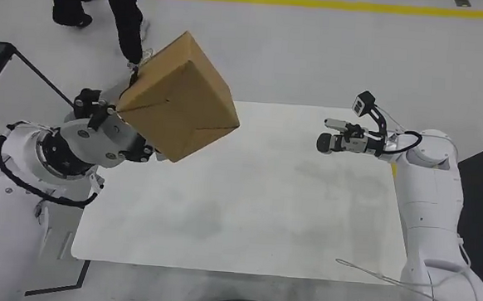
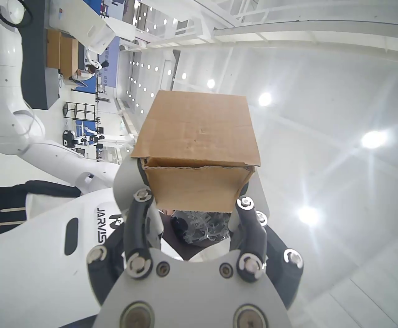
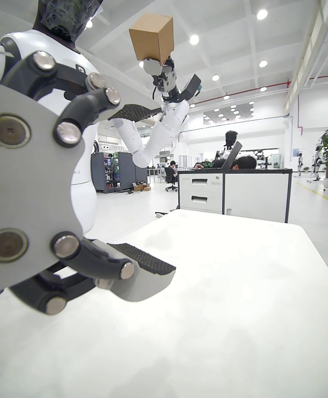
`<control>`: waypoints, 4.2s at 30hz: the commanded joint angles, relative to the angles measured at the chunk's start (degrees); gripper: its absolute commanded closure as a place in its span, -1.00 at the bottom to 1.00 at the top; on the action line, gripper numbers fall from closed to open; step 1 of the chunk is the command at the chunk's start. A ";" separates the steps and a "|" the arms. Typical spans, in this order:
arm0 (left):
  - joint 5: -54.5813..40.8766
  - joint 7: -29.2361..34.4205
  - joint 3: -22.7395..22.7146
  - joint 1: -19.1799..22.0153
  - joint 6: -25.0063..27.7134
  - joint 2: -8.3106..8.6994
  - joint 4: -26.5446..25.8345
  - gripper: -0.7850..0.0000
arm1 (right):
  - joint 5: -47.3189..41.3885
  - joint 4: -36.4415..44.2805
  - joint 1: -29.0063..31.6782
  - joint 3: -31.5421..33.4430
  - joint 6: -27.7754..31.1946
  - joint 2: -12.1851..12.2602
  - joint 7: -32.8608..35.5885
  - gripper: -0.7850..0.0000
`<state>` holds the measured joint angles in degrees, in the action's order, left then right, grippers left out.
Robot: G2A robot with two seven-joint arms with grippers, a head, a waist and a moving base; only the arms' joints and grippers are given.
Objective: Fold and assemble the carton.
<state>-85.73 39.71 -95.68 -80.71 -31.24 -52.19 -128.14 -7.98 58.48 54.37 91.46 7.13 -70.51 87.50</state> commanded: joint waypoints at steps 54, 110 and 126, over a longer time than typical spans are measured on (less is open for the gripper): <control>-77.32 -46.41 5.83 -14.77 1.16 -2.44 -6.50 1.00 | 0.00 0.00 0.00 0.00 0.00 0.00 0.00 -1.00; 45.53 5.51 0.41 3.31 -1.91 -0.03 -6.17 1.00 | 0.00 0.00 0.00 0.00 0.00 0.00 0.00 -1.00; 66.24 14.30 7.52 10.79 16.69 0.94 -5.47 1.00 | 0.00 0.00 0.00 0.00 0.00 0.00 0.00 -1.00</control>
<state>-20.98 53.63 -88.72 -70.37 -15.95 -51.27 -134.11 -7.98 58.48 54.37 91.46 7.13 -70.51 87.50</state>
